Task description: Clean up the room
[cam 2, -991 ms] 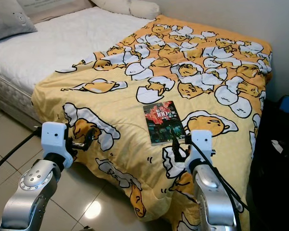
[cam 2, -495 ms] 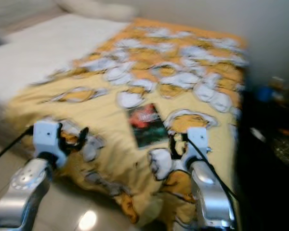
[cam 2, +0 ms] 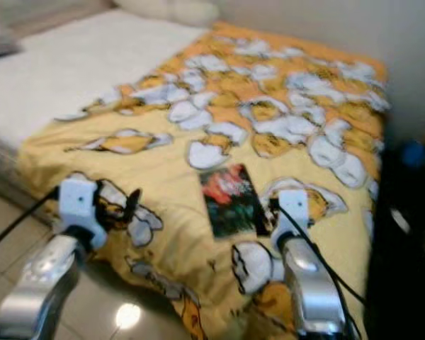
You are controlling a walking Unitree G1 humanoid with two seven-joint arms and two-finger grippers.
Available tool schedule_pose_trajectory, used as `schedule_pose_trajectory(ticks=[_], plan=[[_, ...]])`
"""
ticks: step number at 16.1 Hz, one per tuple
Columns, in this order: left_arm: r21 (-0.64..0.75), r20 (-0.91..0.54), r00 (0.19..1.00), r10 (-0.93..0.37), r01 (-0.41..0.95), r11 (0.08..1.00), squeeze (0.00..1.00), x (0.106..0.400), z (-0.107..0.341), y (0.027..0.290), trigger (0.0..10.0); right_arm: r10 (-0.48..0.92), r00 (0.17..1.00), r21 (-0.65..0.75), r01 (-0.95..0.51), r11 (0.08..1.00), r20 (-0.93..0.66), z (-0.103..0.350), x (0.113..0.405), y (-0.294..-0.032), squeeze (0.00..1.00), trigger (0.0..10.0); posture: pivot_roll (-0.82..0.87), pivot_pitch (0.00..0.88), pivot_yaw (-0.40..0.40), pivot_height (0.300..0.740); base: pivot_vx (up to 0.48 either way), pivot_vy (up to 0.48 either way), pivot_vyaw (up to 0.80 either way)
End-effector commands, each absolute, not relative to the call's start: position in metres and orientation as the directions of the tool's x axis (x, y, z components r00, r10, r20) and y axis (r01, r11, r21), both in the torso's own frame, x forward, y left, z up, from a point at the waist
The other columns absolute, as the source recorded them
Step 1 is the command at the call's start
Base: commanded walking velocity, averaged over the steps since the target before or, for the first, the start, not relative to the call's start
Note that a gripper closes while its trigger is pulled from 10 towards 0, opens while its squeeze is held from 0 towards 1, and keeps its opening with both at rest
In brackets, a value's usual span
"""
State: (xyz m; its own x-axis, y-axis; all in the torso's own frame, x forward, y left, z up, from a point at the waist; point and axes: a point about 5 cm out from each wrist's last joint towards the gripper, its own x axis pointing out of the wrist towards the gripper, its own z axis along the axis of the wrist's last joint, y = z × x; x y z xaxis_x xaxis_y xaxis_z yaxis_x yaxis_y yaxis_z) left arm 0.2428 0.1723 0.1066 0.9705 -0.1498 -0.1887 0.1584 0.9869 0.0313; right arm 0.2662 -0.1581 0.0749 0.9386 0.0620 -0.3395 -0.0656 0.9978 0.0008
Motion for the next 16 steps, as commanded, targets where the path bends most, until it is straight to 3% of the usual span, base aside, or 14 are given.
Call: schedule_pose_trajectory(ticks=[1,3,5,9,10,11,12,13,14,16], plan=[[0.029,-0.165,0.969,-0.182,0.189,0.982,1.0,0.245,0.112,0.165,10.0,0.045,0.936,-0.014,-0.054,0.998,-0.35,0.071,0.262,-0.165,0.0,10.0,0.01,0.0,-0.024,0.74,0.352,0.0,0.0],[0.035,-0.168,0.966,-0.195,0.204,0.978,1.0,0.246,0.112,0.164,10.0,0.04,0.929,0.005,-0.041,0.999,-0.369,0.068,0.26,-0.166,0.0,10.0,0.0,0.0,-0.011,0.74,0.349,0.0,0.0],[0.039,-0.168,0.962,-0.213,0.223,0.974,1.0,0.248,0.113,0.163,10.0,0.0,0.931,0.003,0.001,1.0,-0.365,0.066,0.256,-0.172,0.0,10.0,-0.01,0.0,0.009,0.74,0.349,0.0,-0.77],[0.025,-0.168,0.949,-0.268,0.276,0.961,0.98,0.25,0.114,0.158,10.0,-0.001,0.93,0.011,0.005,1.0,-0.368,0.063,0.251,-0.175,0.0,10.0,-0.03,0.0,0.029,0.74,0.241,0.0,0.0],[0.028,-0.189,0.926,-0.328,0.339,0.94,0.98,0.247,0.112,0.152,10.0,0.075,0.921,0.075,-0.05,0.996,-0.382,0.061,0.252,-0.176,0.12,10.0,-0.03,0.0,0.032,0.74,0.0,0.0,0.0],[0.013,-0.196,0.905,-0.377,0.387,0.922,0.96,0.243,0.111,0.148,10.0,0.126,0.915,0.106,-0.092,0.99,-0.383,0.06,0.253,-0.176,0.8,10.0,-0.03,0.0,0.032,0.74,0.0,0.0,0.0],[0.007,-0.24,0.86,-0.45,0.465,0.885,0.96,0.236,0.106,0.142,10.0,0.213,0.903,0.156,-0.165,0.974,-0.374,0.059,0.259,-0.175,1.0,10.0,-0.03,0.0,0.025,0.74,0.0,0.0,0.0],[0.002,-0.254,0.843,-0.474,0.491,0.871,0.95,0.234,0.104,0.14,10.0,0.239,0.895,0.167,-0.188,0.968,-0.376,0.058,0.261,-0.175,1.0,10.0,-0.03,0.0,0.023,0.74,0.0,0.0,0.0],[-0.019,-0.28,0.821,-0.498,0.514,0.858,0.75,0.233,0.102,0.139,10.0,0.272,0.884,0.194,-0.211,0.958,-0.38,0.058,0.267,-0.177,1.0,10.0,-0.02,0.0,0.015,0.74,0.0,0.0,0.0],[-0.058,-0.302,0.799,-0.519,0.528,0.847,0.0,0.236,0.101,0.14,10.0,0.302,0.87,0.218,-0.232,0.948,-0.389,0.058,0.285,-0.184,1.0,10.0,-0.02,0.0,0.0,0.74,0.0,0.0,0.0]])
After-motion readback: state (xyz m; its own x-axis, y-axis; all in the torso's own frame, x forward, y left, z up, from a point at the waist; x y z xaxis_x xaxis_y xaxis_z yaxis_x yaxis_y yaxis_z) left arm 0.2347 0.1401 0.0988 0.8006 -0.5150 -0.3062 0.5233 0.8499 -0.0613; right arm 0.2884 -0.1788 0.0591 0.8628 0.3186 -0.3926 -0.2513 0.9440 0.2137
